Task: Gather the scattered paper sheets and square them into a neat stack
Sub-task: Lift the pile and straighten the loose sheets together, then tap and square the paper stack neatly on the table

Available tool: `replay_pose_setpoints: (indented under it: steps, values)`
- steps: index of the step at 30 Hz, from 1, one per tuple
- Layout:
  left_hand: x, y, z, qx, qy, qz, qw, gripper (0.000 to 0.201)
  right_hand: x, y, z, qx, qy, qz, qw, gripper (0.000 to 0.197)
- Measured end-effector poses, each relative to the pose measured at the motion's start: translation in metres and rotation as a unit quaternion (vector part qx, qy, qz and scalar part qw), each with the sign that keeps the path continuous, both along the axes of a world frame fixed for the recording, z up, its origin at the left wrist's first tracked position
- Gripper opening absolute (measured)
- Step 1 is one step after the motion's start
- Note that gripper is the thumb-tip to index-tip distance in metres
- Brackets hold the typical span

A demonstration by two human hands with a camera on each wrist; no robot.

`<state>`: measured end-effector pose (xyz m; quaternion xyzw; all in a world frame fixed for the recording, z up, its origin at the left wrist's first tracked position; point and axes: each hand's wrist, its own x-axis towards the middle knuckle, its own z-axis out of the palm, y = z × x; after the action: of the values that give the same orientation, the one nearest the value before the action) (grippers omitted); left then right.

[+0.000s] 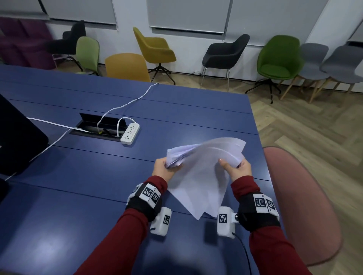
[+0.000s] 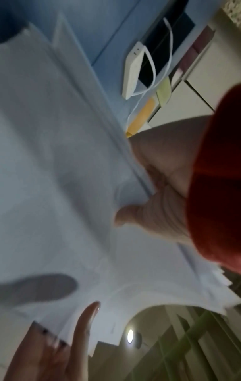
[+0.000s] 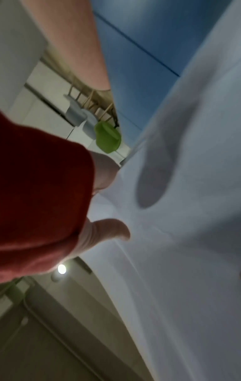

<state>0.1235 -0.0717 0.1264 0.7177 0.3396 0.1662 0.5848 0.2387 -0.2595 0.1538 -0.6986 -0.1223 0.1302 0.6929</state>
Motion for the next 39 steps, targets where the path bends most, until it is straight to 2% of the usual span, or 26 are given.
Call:
replay_pose_setpoints:
  steps: [1,3,4,6,8,10,12,13,15,17,19,21,23,26,27,30,32,34,35,36,38,39]
  values:
    - [0.0,-0.003,0.0,-0.001,-0.002,0.03,1.0,0.017,0.0,0.001,0.001,-0.004,-0.005,-0.003,1.0,0.028]
    - [0.0,-0.003,0.006,0.01,0.008,0.07,0.997,0.025,0.002,0.003,0.007,-0.012,-0.022,0.002,1.0,0.025]
    - [0.001,0.001,0.01,0.042,0.018,0.073,0.996,0.03,0.004,0.002,0.013,-0.017,-0.038,-0.001,0.999,0.028]
    - [0.0,0.005,0.034,0.16,0.057,0.044,0.984,0.018,0.01,-0.003,0.024,-0.044,-0.11,-0.033,0.992,0.039]
    - [0.0,0.01,0.06,0.288,0.107,-0.007,0.952,0.01,0.017,-0.011,0.038,-0.129,-0.229,-0.081,0.962,0.062]
    - [0.003,0.01,0.081,0.397,0.157,-0.081,0.901,0.009,0.02,-0.013,0.051,-0.254,-0.311,-0.081,0.912,0.072]
    - [0.007,0.006,0.093,0.449,0.189,-0.153,0.86,0.011,0.022,-0.011,0.059,-0.363,-0.323,-0.004,0.874,0.061]
    - [0.009,0.003,0.097,0.459,0.201,-0.18,0.846,0.013,0.023,-0.01,0.059,-0.375,-0.313,0.055,0.871,0.052]
    - [0.013,0.0,0.102,0.458,0.206,-0.209,0.839,0.009,0.024,-0.009,0.054,-0.338,-0.254,0.165,0.891,0.032]
    - [0.014,0.003,0.101,0.428,0.201,-0.227,0.851,0.009,0.025,-0.01,0.04,-0.314,-0.201,0.205,0.905,0.022]
    - [0.008,0.011,0.095,0.386,0.216,-0.258,0.859,0.014,0.026,-0.012,0.027,-0.306,-0.164,0.209,0.914,0.035]
    - [-0.005,0.025,0.083,0.364,0.253,-0.278,0.852,0.021,0.031,-0.017,0.013,-0.299,-0.145,0.206,0.92,0.046]
    - [-0.023,0.043,0.069,0.313,0.273,-0.265,0.87,0.021,0.034,-0.026,0.008,-0.262,-0.113,0.187,0.94,0.03]
    - [-0.05,0.07,0.054,0.232,0.255,-0.212,0.914,0.022,0.032,-0.047,0.013,-0.181,-0.045,0.182,0.965,0.009]
    - [-0.057,0.076,0.052,0.194,0.229,-0.193,0.934,0.024,0.031,-0.053,0.013,-0.157,-0.032,0.186,0.969,0.009]
    - [-0.066,0.084,0.05,0.045,0.084,-0.136,0.986,0.023,0.032,-0.058,0.008,-0.104,-0.012,0.141,0.984,0.013]
    - [-0.068,0.084,0.044,-0.041,0.021,-0.087,0.995,0.025,0.032,-0.054,0.005,-0.077,-0.018,0.103,0.992,0.011]
    - [-0.068,0.078,0.037,-0.103,-0.004,-0.067,0.992,0.041,0.031,-0.048,0.004,-0.049,-0.011,0.067,0.997,0.014]
    - [-0.066,0.074,0.032,-0.112,-0.006,-0.064,0.992,0.047,0.03,-0.044,0.003,-0.036,-0.008,0.052,0.998,0.018]
    - [-0.063,0.069,0.03,-0.102,-0.007,-0.059,0.993,0.041,0.029,-0.039,0.002,-0.027,-0.005,0.04,0.999,0.02]
    - [-0.053,0.057,0.031,-0.059,-0.02,-0.024,0.998,0.013,0.028,-0.031,0.003,-0.02,-0.011,0.021,1.0,0.017]
    - [-0.048,0.053,0.032,-0.039,-0.031,-0.002,0.999,0.01,0.026,-0.027,0.002,-0.023,-0.02,0.01,0.999,0.013]
